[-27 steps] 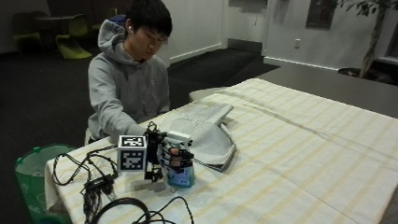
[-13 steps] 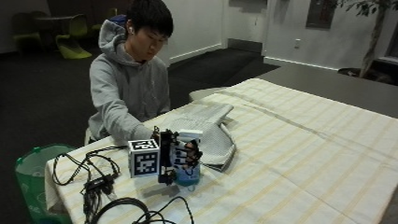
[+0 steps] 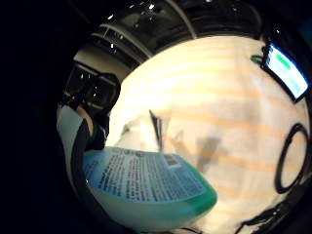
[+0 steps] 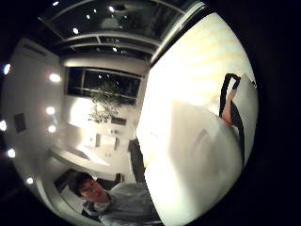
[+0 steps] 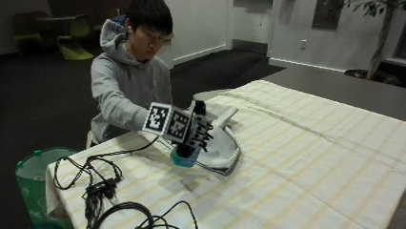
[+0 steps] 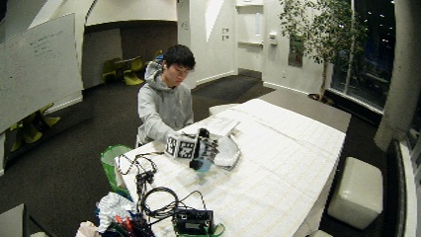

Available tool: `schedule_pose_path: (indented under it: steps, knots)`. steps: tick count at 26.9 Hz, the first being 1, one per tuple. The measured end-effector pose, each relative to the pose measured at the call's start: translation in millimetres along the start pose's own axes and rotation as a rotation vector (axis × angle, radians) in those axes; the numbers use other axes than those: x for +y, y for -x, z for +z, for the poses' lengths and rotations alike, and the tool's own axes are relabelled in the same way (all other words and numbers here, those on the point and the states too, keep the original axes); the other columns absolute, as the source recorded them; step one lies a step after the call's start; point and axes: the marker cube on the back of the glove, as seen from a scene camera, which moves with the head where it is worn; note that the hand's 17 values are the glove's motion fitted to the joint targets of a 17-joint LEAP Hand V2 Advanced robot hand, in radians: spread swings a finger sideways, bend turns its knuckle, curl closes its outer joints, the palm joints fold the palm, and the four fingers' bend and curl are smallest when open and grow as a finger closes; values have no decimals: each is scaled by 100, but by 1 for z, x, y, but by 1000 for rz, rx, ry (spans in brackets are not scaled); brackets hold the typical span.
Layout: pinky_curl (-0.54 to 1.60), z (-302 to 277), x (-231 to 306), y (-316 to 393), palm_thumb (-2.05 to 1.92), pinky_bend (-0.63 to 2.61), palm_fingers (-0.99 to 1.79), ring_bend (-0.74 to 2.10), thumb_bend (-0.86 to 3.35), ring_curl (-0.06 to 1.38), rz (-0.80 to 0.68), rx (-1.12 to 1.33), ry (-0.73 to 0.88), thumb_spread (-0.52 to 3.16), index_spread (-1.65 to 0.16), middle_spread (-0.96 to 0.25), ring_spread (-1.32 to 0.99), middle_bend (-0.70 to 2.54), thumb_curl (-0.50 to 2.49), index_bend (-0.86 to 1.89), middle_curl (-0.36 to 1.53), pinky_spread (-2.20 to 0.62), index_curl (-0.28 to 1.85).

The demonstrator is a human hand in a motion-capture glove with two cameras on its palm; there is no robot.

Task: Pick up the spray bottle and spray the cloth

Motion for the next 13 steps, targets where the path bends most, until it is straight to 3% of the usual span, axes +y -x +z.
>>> schedule_pose_path:
  steps: [6, 13]
  knots:
    - [40, -5, 9, 63, 97, 31, 141, 57, -3, 44, -57, 276, 249, 12, -17, -7, -17, 67, 66, 52, 51, -26, 53]
    - [41, 15, 30, 96, 96, 33, 140, 57, -3, 45, -59, 495, 422, 8, -17, -7, -17, 68, 67, 53, 51, -27, 54]
